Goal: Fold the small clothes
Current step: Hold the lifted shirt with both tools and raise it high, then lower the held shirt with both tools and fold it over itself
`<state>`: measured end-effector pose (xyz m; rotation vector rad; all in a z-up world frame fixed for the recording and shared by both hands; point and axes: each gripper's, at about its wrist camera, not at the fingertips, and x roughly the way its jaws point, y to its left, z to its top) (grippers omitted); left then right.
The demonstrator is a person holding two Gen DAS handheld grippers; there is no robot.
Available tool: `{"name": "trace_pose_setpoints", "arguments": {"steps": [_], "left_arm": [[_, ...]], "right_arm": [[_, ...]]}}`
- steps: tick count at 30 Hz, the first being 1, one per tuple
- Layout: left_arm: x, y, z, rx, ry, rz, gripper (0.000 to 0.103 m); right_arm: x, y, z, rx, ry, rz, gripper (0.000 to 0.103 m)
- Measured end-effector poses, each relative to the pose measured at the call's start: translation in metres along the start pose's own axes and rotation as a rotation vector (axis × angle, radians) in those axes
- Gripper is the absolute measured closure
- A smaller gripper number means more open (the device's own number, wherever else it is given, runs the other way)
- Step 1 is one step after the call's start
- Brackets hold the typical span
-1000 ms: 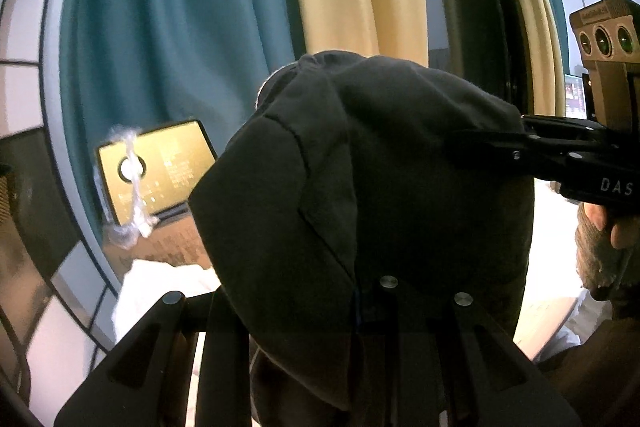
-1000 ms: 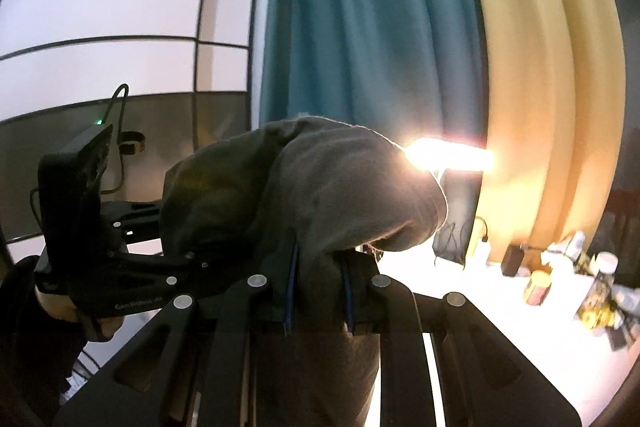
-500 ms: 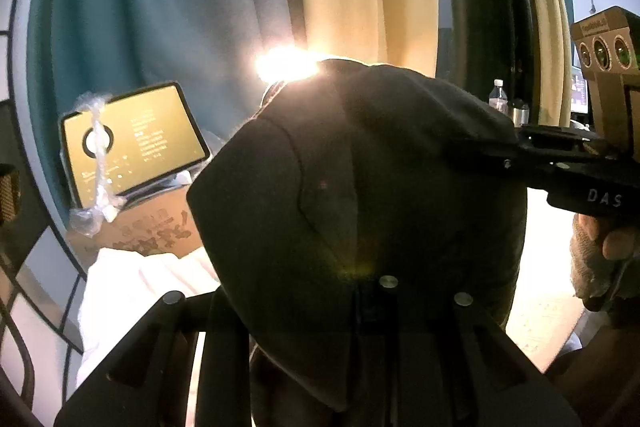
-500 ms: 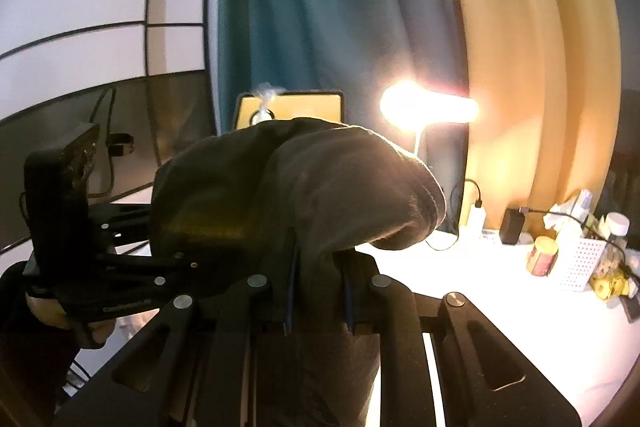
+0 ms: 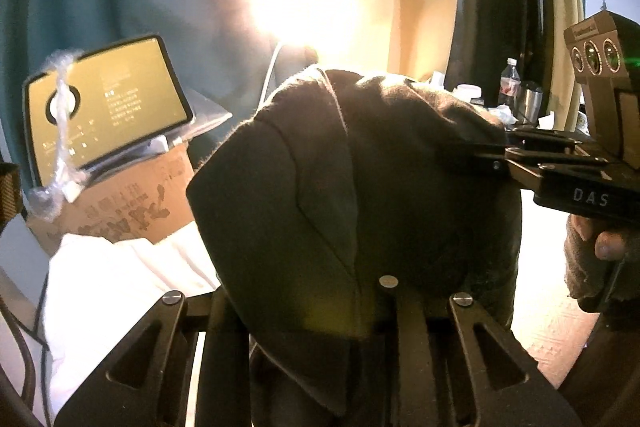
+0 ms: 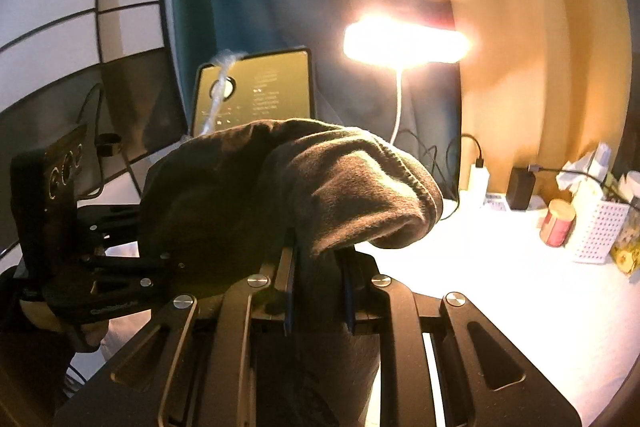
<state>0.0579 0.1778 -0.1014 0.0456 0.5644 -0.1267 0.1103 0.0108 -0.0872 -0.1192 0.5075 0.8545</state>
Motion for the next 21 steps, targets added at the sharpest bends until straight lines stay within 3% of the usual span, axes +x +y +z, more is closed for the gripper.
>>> {"name": "trace_pose_setpoints", "arguments": {"steps": [21], "left_arm": [[0.079,0.033,-0.014,-0.080,0.159,0.003,0.080]], "right_arm": [[0.099,-0.053,-0.019,0.058,0.167,-0.003,0.083]]}}
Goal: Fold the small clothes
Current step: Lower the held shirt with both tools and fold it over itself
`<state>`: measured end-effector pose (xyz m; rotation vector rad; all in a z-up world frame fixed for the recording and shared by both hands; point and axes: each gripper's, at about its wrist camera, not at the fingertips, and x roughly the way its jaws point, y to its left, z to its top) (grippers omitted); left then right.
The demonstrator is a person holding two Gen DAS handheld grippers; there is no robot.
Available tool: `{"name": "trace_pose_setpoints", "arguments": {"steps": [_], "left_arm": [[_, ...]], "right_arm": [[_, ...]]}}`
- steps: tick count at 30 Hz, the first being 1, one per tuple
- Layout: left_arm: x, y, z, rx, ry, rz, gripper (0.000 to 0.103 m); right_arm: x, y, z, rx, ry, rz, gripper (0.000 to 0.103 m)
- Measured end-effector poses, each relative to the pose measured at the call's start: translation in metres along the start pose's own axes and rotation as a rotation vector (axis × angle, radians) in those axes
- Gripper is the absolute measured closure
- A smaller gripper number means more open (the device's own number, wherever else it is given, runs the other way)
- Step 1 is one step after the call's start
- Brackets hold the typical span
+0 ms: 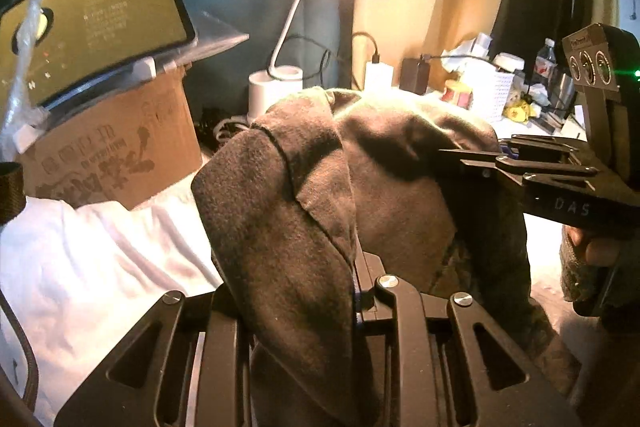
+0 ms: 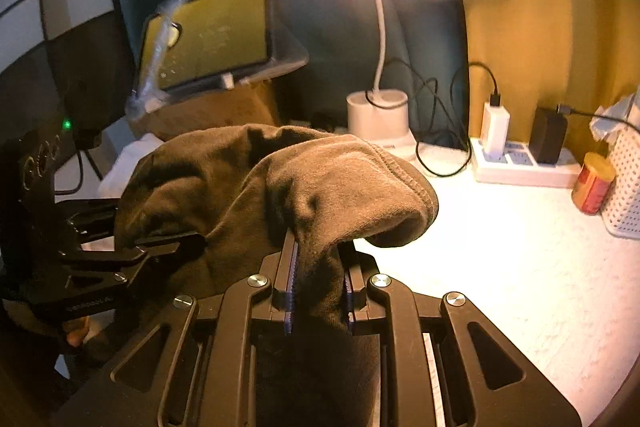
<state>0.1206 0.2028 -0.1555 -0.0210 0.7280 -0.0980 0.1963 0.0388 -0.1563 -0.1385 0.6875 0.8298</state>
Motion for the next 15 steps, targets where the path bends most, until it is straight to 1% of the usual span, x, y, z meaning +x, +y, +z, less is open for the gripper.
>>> {"name": "trace_pose_setpoints", "arguments": {"steps": [7,9,12,13,14,15], "left_arm": [[0.031,0.013,-0.010,-0.051,0.081,-0.004,0.080],[0.034,0.015,-0.010,-0.062,0.097,-0.011,0.080],[0.042,0.020,-0.011,-0.081,0.130,-0.017,0.080],[0.045,0.022,-0.012,-0.091,0.148,-0.020,0.080],[0.048,0.023,-0.012,-0.098,0.159,-0.021,0.080],[0.051,0.023,-0.011,-0.102,0.168,-0.021,0.080]], "right_arm": [[0.033,-0.016,-0.010,0.036,0.075,0.000,0.083],[0.039,-0.022,-0.012,0.054,0.094,-0.004,0.083],[0.053,-0.029,-0.017,0.057,0.148,-0.007,0.083],[0.056,-0.032,-0.018,0.059,0.159,-0.015,0.082],[0.060,-0.034,-0.021,0.061,0.174,-0.027,0.076],[0.063,-0.036,-0.022,0.065,0.187,-0.034,0.073]]}}
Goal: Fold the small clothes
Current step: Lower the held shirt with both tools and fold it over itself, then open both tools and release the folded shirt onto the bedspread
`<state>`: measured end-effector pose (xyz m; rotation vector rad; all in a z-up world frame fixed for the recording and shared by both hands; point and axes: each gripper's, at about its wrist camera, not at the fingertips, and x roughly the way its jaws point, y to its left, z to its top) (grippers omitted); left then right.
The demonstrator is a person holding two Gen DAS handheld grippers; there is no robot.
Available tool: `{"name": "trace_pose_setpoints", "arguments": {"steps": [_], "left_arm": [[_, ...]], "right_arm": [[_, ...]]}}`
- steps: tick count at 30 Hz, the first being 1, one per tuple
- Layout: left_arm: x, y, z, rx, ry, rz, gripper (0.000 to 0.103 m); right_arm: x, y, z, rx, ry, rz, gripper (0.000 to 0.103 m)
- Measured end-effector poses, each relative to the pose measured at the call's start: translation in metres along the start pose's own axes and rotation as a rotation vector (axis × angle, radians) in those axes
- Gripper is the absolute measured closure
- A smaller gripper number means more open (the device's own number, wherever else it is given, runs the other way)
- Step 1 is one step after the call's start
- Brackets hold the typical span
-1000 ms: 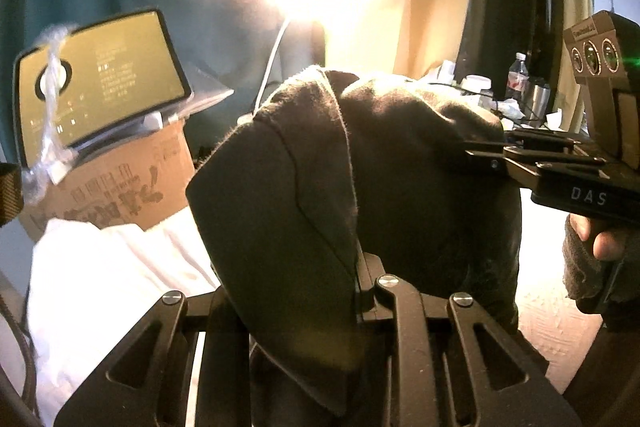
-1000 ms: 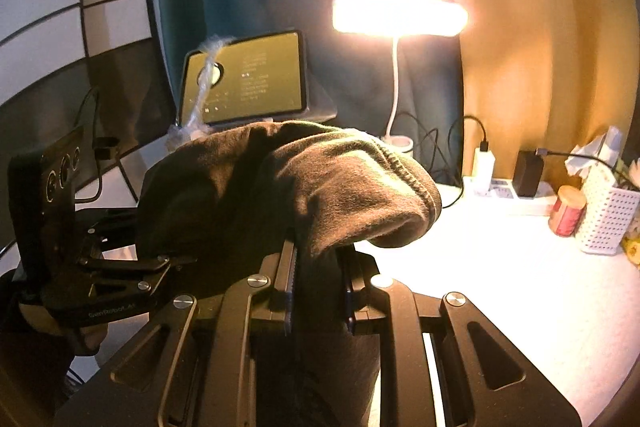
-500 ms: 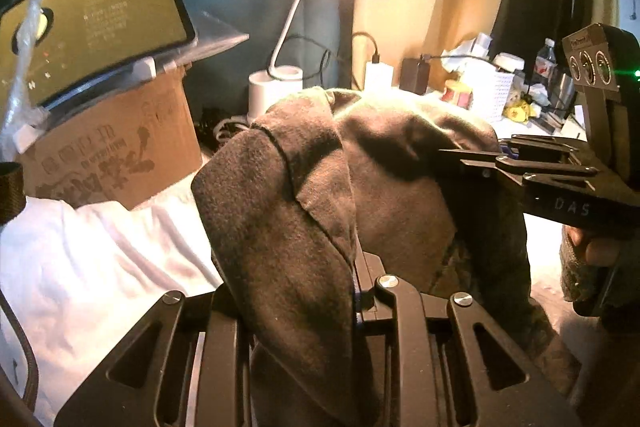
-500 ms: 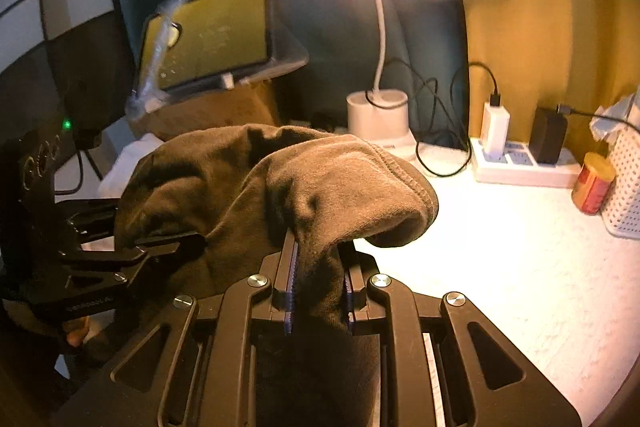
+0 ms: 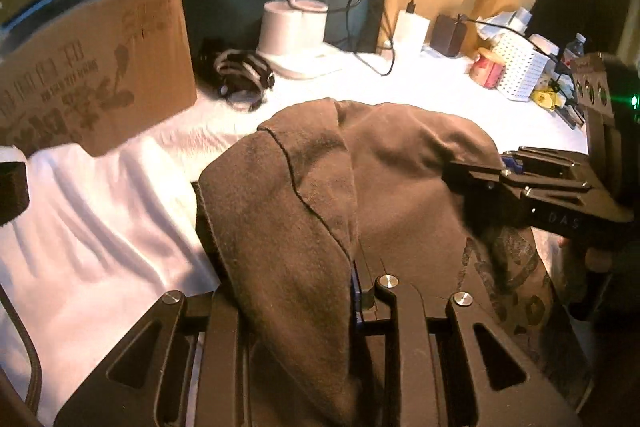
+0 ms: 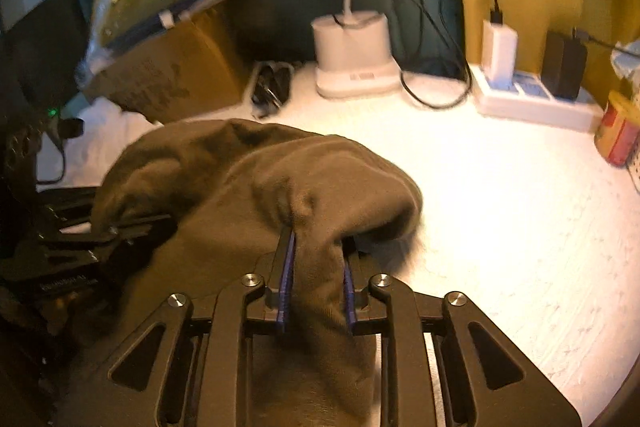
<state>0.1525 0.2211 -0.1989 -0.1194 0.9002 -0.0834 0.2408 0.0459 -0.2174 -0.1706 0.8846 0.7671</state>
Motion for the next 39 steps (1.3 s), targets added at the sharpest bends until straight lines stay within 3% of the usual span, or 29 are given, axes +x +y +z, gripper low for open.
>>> {"name": "trace_pose_setpoints", "arguments": {"steps": [2,4,15,19,24,31,39], "left_arm": [[0.003,0.002,0.000,-0.009,0.018,-0.001,0.080],[0.008,0.003,0.001,-0.020,0.037,-0.001,0.079],[0.014,0.016,0.011,-0.065,0.039,0.025,0.061],[0.018,0.025,0.014,-0.098,0.040,0.037,0.056],[0.013,0.028,0.018,-0.103,0.001,0.064,0.056],[-0.010,0.030,0.020,-0.091,-0.115,0.171,0.056],[-0.034,0.016,0.012,-0.048,-0.135,0.118,0.056]], "right_arm": [[0.007,-0.004,-0.002,0.001,0.029,-0.010,0.061],[0.010,-0.006,0.000,-0.013,0.032,-0.008,0.057],[0.020,-0.016,0.021,-0.029,0.025,-0.015,0.051],[0.026,-0.023,0.026,-0.039,0.007,0.011,0.045],[0.026,-0.029,0.029,-0.042,-0.014,-0.053,0.041],[0.022,-0.037,0.026,-0.022,-0.014,-0.115,0.025],[0.006,-0.033,0.016,-0.012,-0.007,-0.143,0.024]]}}
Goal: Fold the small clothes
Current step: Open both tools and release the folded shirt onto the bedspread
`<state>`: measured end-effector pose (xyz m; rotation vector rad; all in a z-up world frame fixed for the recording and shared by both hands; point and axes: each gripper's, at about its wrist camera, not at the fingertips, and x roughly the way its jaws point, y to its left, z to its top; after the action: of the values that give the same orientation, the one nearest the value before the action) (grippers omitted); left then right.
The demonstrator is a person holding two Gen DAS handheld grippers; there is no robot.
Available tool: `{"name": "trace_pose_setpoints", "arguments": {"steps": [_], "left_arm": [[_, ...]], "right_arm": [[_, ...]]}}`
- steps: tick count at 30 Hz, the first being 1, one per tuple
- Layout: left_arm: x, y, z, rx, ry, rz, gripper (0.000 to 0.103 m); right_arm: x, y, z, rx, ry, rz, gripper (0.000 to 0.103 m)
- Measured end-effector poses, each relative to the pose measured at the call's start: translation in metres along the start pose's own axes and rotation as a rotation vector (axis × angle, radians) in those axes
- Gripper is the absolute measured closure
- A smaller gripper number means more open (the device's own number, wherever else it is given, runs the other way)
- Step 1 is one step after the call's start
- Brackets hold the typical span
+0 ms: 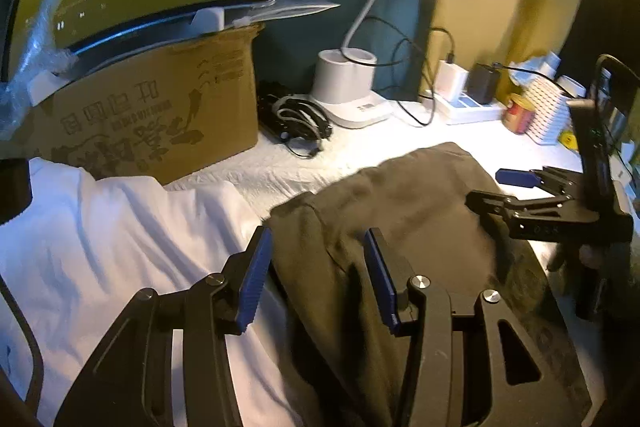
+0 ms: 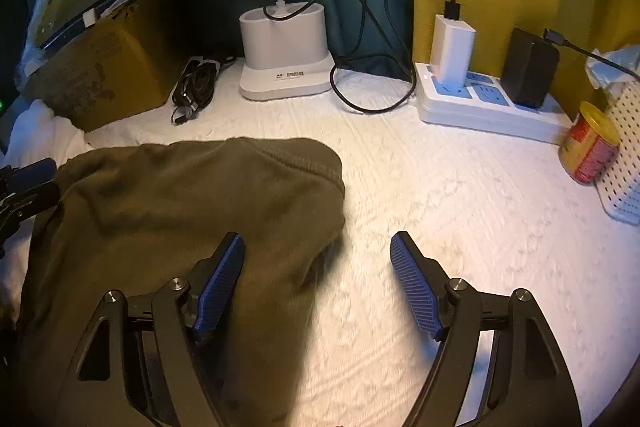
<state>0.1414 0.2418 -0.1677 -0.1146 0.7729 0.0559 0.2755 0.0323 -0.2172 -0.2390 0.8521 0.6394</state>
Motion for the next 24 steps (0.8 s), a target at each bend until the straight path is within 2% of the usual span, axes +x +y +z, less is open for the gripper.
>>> {"name": "trace_pose_setpoints", "arguments": {"steps": [10,16,24], "left_arm": [[-0.030,-0.019,-0.021,0.011,0.005,-0.033,0.056],[-0.040,-0.033,-0.039,0.026,0.030,-0.052,0.056],[-0.048,-0.041,-0.062,0.020,0.063,-0.060,0.056]], "right_arm": [[-0.027,0.011,-0.022,-0.019,-0.002,0.012,0.025],[-0.044,0.019,-0.050,-0.031,0.021,0.060,0.025],[-0.059,0.025,-0.089,-0.041,0.054,0.083,0.026]]}}
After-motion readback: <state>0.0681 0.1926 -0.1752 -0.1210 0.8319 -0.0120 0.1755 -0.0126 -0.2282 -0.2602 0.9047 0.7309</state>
